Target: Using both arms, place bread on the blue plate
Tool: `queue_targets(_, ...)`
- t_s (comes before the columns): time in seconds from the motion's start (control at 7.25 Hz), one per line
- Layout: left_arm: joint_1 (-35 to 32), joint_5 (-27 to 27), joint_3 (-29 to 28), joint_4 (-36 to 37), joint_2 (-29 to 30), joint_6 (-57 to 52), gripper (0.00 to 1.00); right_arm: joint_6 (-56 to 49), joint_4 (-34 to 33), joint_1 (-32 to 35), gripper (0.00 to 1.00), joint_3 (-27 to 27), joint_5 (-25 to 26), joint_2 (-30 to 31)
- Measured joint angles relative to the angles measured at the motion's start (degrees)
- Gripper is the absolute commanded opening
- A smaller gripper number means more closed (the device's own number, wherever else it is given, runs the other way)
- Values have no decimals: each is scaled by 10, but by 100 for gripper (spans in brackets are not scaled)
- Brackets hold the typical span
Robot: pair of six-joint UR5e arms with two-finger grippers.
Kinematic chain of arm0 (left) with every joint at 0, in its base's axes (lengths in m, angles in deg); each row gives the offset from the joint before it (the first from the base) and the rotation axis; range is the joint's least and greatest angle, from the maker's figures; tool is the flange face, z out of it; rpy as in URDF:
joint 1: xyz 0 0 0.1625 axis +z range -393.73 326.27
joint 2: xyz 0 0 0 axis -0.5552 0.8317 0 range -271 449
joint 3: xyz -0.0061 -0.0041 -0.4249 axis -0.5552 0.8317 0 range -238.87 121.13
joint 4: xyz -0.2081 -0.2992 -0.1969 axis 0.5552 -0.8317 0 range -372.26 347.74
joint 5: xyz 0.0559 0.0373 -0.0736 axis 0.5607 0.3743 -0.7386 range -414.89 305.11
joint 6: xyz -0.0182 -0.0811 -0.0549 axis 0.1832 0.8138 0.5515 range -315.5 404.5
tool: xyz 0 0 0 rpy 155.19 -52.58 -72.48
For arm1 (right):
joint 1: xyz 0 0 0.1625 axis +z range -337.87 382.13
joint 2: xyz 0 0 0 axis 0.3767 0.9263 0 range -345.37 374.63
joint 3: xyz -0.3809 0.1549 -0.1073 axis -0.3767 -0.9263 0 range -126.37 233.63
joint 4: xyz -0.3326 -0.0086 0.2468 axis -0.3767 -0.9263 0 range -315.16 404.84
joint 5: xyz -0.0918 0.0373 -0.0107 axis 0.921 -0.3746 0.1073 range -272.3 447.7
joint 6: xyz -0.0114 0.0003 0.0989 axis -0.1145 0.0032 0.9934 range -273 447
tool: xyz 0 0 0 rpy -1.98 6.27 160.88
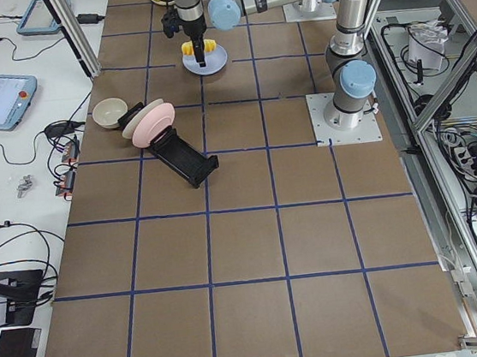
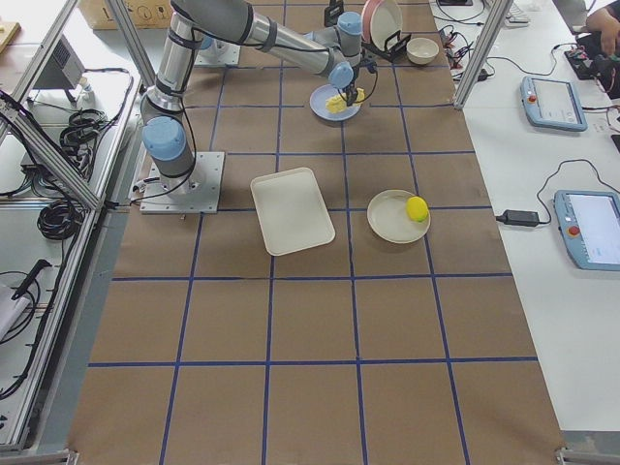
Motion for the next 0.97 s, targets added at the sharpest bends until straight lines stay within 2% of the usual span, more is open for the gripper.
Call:
queue_targets(0.41,0,14,-29,-43,-28,-3,100,-2,65,-7,100,-25,0,44)
queue_targets(0.69,2,13,-40,-45,-32,-3,100,-28,125,-39,100,-6,0,122)
queue_targets(0.97,3,12,-42,-55,-26,-3,100,-89,217,-117,100,16,-5,217)
